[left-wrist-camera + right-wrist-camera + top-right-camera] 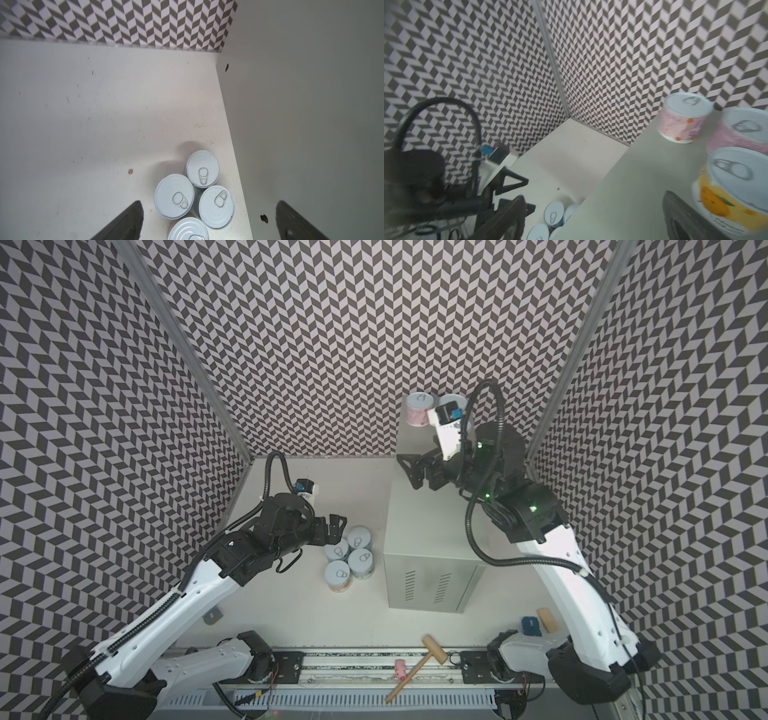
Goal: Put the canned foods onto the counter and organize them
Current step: 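Withdraw the right gripper from the cabinet while the left reaches down to the table cans, then grasp a pink can from the table cluster with the left gripper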
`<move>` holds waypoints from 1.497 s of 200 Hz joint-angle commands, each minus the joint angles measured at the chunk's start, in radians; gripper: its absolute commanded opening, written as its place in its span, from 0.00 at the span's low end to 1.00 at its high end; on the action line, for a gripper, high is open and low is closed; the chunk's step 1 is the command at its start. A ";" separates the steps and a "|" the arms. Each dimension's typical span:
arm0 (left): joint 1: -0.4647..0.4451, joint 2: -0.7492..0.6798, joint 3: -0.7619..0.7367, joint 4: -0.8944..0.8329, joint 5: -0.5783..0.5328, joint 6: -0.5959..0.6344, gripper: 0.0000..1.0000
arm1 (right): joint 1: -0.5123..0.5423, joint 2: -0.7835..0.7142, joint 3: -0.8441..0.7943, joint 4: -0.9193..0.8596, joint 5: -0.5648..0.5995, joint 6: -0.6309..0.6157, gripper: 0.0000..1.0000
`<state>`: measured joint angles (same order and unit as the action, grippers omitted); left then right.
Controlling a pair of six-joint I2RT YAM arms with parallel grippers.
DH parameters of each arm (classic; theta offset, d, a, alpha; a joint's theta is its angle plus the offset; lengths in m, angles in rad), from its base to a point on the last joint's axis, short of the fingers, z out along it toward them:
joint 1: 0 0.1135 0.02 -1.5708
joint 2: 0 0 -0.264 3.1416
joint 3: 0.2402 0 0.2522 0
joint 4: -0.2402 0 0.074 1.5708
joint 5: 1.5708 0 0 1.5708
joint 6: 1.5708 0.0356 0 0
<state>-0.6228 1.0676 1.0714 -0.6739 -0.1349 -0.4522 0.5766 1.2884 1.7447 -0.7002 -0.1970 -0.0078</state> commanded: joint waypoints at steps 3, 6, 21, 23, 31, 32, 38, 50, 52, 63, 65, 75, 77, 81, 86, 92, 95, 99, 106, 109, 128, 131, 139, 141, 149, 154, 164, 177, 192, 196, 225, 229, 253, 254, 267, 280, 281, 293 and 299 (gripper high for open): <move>0.032 0.028 -0.051 -0.066 0.075 -0.072 1.00 | 0.124 0.022 0.033 -0.059 0.081 -0.070 0.99; 0.033 0.036 -0.056 -0.070 0.084 -0.073 1.00 | 0.139 0.025 0.034 -0.064 0.088 -0.073 0.99; 0.035 0.075 -0.072 -0.084 0.121 -0.082 1.00 | 0.219 0.037 0.046 -0.091 0.130 -0.084 0.99; 0.034 0.081 -0.074 -0.088 0.122 -0.085 1.00 | 0.230 0.038 0.047 -0.095 0.136 -0.085 0.99; 0.034 0.097 -0.084 -0.096 0.127 -0.095 1.00 | 0.272 0.045 0.053 -0.109 0.168 -0.090 0.99; 0.034 0.098 -0.086 -0.096 0.126 -0.095 1.00 | 0.276 0.046 0.053 -0.112 0.172 -0.090 0.99; 0.034 0.105 -0.097 -0.096 0.134 -0.098 1.00 | 0.305 0.050 0.055 -0.122 0.194 -0.096 0.99; 0.032 0.109 -0.122 -0.092 0.146 -0.105 1.00 | 0.352 0.058 0.061 -0.142 0.238 -0.100 0.99; 0.032 0.110 -0.128 -0.092 0.147 -0.106 1.00 | 0.357 0.059 0.061 -0.144 0.245 -0.100 0.99; 0.031 0.106 -0.147 -0.092 0.151 -0.118 1.00 | 0.380 0.064 0.061 -0.152 0.266 -0.101 0.99; 0.030 0.106 -0.152 -0.092 0.152 -0.119 1.00 | 0.383 0.065 0.061 -0.153 0.268 -0.101 0.99; 0.027 0.103 -0.169 -0.096 0.156 -0.132 1.00 | 0.391 0.064 0.059 -0.153 0.282 -0.102 0.99; 0.026 0.104 -0.172 -0.097 0.158 -0.133 1.00 | 0.392 0.064 0.058 -0.153 0.283 -0.102 0.99; 0.023 0.102 -0.176 -0.099 0.161 -0.137 1.00 | 0.393 0.063 0.056 -0.151 0.287 -0.103 0.99; 0.016 0.099 -0.183 -0.100 0.164 -0.140 1.00 | 0.393 0.062 0.054 -0.149 0.294 -0.105 0.99; 0.005 0.099 -0.191 -0.103 0.162 -0.144 1.00 | 0.393 0.059 0.051 -0.145 0.301 -0.108 0.99; -0.001 0.100 -0.195 -0.106 0.161 -0.148 1.00 | 0.393 0.058 0.050 -0.143 0.304 -0.110 0.99; -0.011 0.100 -0.198 -0.109 0.158 -0.151 1.00 | 0.393 0.057 0.050 -0.139 0.309 -0.111 0.99; -0.026 0.104 -0.209 -0.114 0.153 -0.156 1.00 | 0.392 0.058 0.050 -0.138 0.316 -0.116 0.99; -0.036 0.105 -0.214 -0.116 0.148 -0.160 1.00 | 0.392 0.059 0.052 -0.137 0.318 -0.116 0.99; -0.096 0.139 -0.206 -0.139 0.106 -0.184 1.00 | 0.393 0.065 0.058 -0.128 0.326 -0.116 0.99; -0.102 0.144 -0.207 -0.139 0.099 -0.187 1.00 | 0.393 0.066 0.060 -0.126 0.327 -0.115 0.99; -0.114 0.163 -0.204 -0.147 0.082 -0.197 1.00 | 0.393 0.067 0.059 -0.121 0.327 -0.113 0.99; -0.117 0.167 -0.202 -0.149 0.078 -0.201 1.00 | 0.392 0.067 0.059 -0.122 0.325 -0.113 0.99; -0.120 0.180 -0.200 -0.148 0.068 -0.209 1.00 | 0.393 0.067 0.057 -0.121 0.327 -0.112 0.99; -0.123 0.188 -0.201 -0.147 0.066 -0.215 1.00 | 0.393 0.065 0.053 -0.118 0.330 -0.112 0.99; -0.125 0.196 -0.207 -0.138 0.064 -0.224 1.00 | 0.393 0.060 0.041 -0.113 0.333 -0.113 0.99; -0.127 0.211 -0.213 -0.130 0.062 -0.231 1.00 | 0.392 0.055 0.030 -0.116 0.334 -0.111 0.99; -0.130 0.234 -0.209 -0.143 0.047 -0.240 1.00 | 0.393 0.045 0.020 -0.119 0.339 -0.107 0.99; -0.129 0.242 -0.206 -0.151 0.039 -0.246 1.00 | 0.392 0.042 0.016 -0.118 0.341 -0.106 0.99; -0.132 0.280 -0.199 -0.167 0.009 -0.256 1.00 | 0.393 0.008 -0.027 -0.102 0.346 -0.100 0.99; -0.132 0.285 -0.197 -0.168 0.005 -0.256 1.00 | 0.392 0.002 -0.035 -0.096 0.346 -0.099 0.99; -0.132 0.316 -0.204 -0.138 0.001 -0.243 1.00 | 0.393 -0.012 -0.073 -0.083 0.339 -0.101 0.99; -0.131 0.319 -0.204 -0.136 0.001 -0.243 1.00 | 0.393 -0.012 -0.073 -0.083 0.339 -0.101 0.99; -0.131 0.336 -0.210 -0.116 0.004 -0.238 0.97 | 0.393 -0.008 -0.073 -0.091 0.334 -0.103 0.99; -0.131 0.345 -0.222 -0.094 0.013 -0.235 0.94 | 0.393 -0.002 -0.067 -0.103 0.323 -0.105 0.99; -0.131 0.344 -0.223 -0.093 0.013 -0.235 0.94 | 0.393 -0.002 -0.067 -0.103 0.323 -0.105 0.99; -0.131 0.343 -0.233 -0.077 0.009 -0.236 0.91 | 0.392 0.004 -0.062 -0.113 0.316 -0.106 0.99; -0.131 0.341 -0.239 -0.067 0.007 -0.234 0.90 | 0.393 0.006 -0.059 -0.116 0.310 -0.107 0.99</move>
<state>-0.7486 1.4124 0.8566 -0.7864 -0.1017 -0.6743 0.9665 1.2991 1.6775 -0.8440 0.1329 -0.1089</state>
